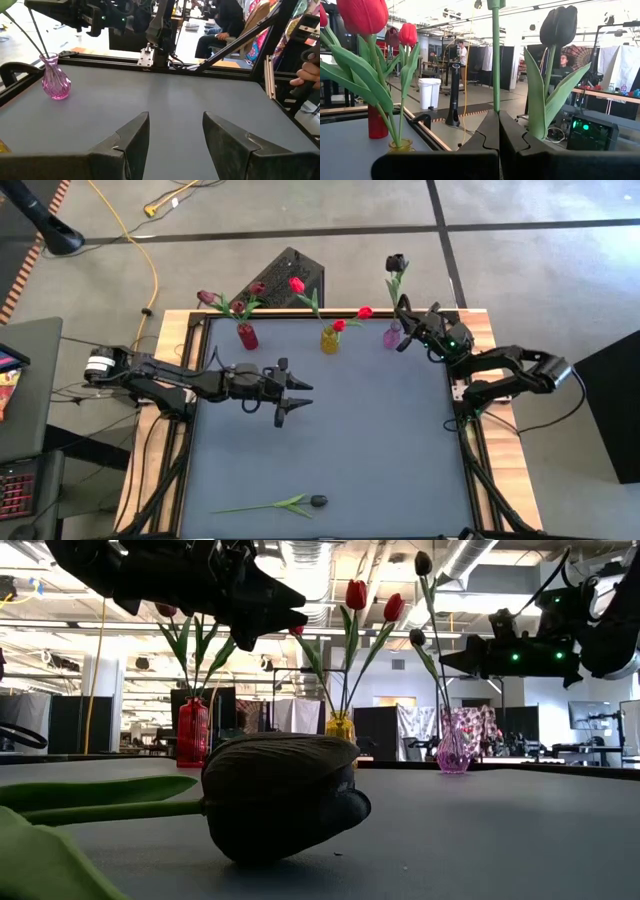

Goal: Sort flowers into vase by color
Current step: Put the top black tulip into the purple vase

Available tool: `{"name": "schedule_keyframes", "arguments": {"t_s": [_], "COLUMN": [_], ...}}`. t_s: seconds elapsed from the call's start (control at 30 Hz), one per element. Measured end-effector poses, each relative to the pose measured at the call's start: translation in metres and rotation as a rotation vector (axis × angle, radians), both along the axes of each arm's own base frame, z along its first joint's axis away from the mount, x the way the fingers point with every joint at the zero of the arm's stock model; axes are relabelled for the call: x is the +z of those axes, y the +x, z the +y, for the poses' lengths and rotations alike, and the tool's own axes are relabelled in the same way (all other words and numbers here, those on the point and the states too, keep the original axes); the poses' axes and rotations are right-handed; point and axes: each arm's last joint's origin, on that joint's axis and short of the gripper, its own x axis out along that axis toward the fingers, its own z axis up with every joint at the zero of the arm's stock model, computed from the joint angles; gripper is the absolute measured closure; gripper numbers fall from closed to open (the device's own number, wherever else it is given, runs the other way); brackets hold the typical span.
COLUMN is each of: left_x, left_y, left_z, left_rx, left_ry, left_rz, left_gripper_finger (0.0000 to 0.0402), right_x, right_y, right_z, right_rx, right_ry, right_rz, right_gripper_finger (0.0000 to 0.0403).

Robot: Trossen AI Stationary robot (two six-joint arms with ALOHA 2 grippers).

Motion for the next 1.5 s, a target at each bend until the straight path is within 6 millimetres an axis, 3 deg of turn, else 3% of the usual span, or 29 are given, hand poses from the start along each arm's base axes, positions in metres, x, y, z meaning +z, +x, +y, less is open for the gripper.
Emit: {"name": "schedule_keyframes", "arguments": {"t_s": [1.5], "left_x": [-0.003], "left_y": [0.0], "left_z": [0.0], "left_rx": [0.005], "left_ry": [-0.022], "left_rz": [0.03], "left_gripper_finger": [0.0229], "right_x": [-0.011], "right_y": [0.001], "right_z": [-0.002], "right_rx": [-0.019], "right_ry": [0.042], "right_rz": [0.111], "right_gripper_finger": [0.0376]}}
